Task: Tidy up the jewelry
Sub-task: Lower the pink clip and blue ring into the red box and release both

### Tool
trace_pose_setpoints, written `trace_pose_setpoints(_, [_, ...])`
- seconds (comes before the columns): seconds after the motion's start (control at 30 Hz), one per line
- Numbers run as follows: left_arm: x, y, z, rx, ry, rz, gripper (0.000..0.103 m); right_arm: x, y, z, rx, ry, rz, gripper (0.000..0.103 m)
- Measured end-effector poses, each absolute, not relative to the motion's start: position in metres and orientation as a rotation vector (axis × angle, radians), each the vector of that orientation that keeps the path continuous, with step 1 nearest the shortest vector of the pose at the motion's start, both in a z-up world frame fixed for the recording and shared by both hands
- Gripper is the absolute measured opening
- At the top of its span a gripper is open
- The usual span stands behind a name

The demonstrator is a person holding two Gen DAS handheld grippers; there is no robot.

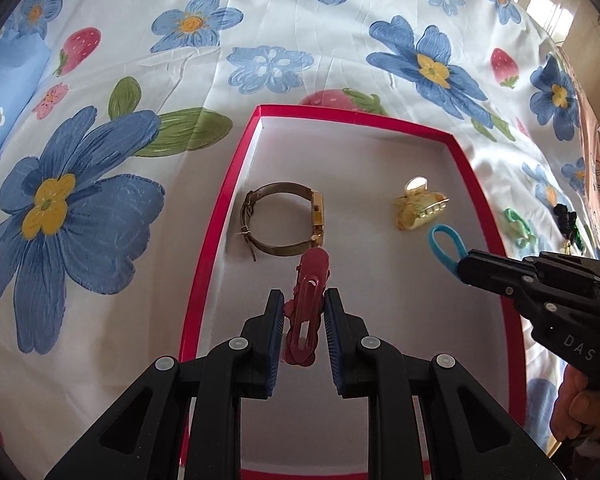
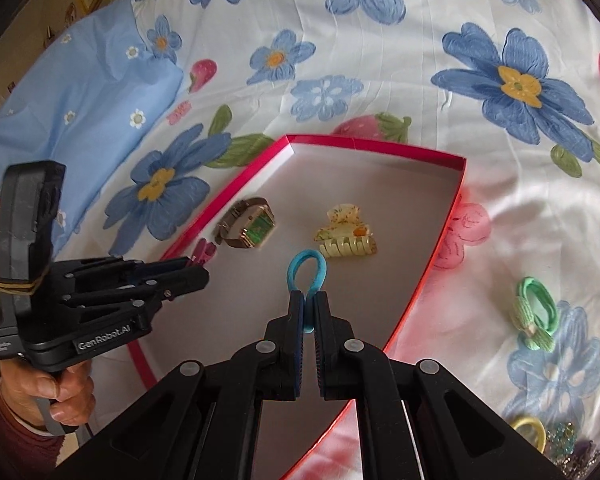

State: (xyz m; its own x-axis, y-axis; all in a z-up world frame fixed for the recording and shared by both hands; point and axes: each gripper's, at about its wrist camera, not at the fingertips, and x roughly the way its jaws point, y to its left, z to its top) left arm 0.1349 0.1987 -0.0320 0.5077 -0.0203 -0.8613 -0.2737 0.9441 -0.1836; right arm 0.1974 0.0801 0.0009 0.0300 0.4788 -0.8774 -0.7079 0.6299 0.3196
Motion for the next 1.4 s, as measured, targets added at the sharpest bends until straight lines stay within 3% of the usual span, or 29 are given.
trace_pose_setpoints(0.5, [0.152,0.195,-0.051,-0.271,1.074,0.187,0.021,0.194,0.095,-0.015,-0.336,1.264,0.920,0.007])
trace_pose_setpoints(0.77, [0.148,0.192,-0.047,-0.247,1.071,0.205,0.022,0.195,0.091,-0.008,-0.286,1.262,0.931,0.020])
trace_pose_setpoints(0.93, [0.141,0.192,-0.036,-0.255,1.041,0.220,0.038,0.194,0.080,0.004,-0.233,1.240,0.936,0.020])
trace_pose_setpoints(1.23, [0.110,0.178,-0.001,-0.280,0.964,0.214,0.044,0.190,0.030,0.044,-0.117,1.168,0.900,0.021])
trace_pose_setpoints(1.4, [0.092,0.160,0.019,-0.294,0.930,0.167,0.045,0.188,-0.015,0.056,-0.080,1.156,0.829,0.027])
